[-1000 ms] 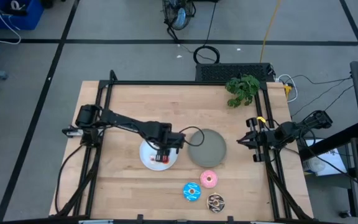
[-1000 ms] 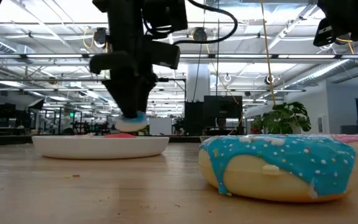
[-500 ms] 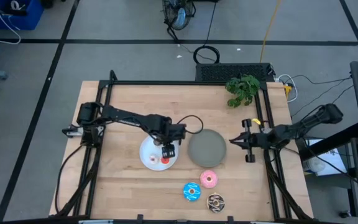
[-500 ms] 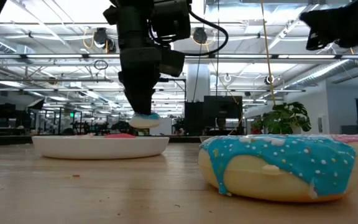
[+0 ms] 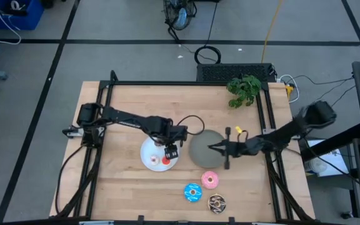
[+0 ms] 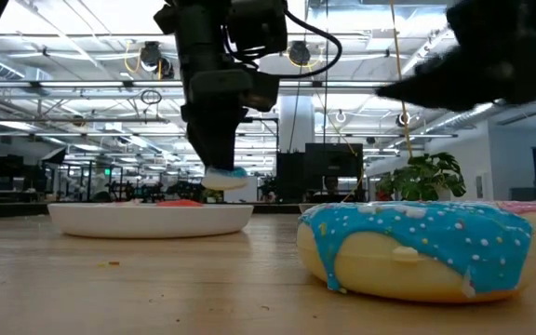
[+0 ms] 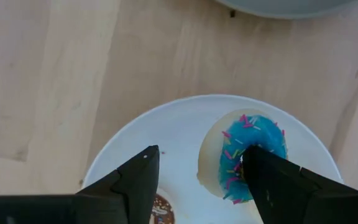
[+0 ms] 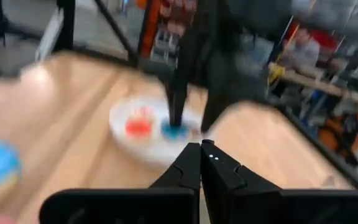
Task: Pick & Place donuts
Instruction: Put the small blue donut on the white plate, then put the large blue donut on the gray plate
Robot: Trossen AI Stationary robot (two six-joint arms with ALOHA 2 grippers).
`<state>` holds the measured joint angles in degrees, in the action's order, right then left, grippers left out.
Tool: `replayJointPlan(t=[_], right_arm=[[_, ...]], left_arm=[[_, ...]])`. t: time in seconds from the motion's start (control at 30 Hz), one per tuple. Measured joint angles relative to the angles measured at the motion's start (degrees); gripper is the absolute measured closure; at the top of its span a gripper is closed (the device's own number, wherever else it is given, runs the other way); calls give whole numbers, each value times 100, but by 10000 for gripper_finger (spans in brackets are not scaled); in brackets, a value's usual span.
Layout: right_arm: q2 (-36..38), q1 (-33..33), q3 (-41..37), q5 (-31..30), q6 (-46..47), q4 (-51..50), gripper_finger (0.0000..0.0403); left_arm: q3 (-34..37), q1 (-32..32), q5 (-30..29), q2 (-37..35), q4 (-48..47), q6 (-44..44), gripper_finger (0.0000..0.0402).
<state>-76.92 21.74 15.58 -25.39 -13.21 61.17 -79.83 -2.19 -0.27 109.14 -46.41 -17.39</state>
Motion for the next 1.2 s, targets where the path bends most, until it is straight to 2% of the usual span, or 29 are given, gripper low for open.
replayJointPlan(t=[0.07,0.2,0.5,0.87,1.03,1.2], right_arm=[[-529,-1,367,2,-143,278,403],[-1532,-132,1088,-3,-248,113,403],[-3050,-560,2310,138,-192,111,403],[-3654,-793,3274,629,-291,-683,403],[-3695,-983,3352,918,-109,-980,403],[-3692,-1005,3352,940,-94,-1045,403]], left_arm=[[0,-68,0,-2,2,-11,172],[0,-182,-23,-2,-16,-10,172],[0,-330,-191,-3,-22,72,172],[0,-209,-295,-11,118,46,172],[0,-199,-319,-11,124,13,172],[0,-174,-302,-11,160,-6,172]])
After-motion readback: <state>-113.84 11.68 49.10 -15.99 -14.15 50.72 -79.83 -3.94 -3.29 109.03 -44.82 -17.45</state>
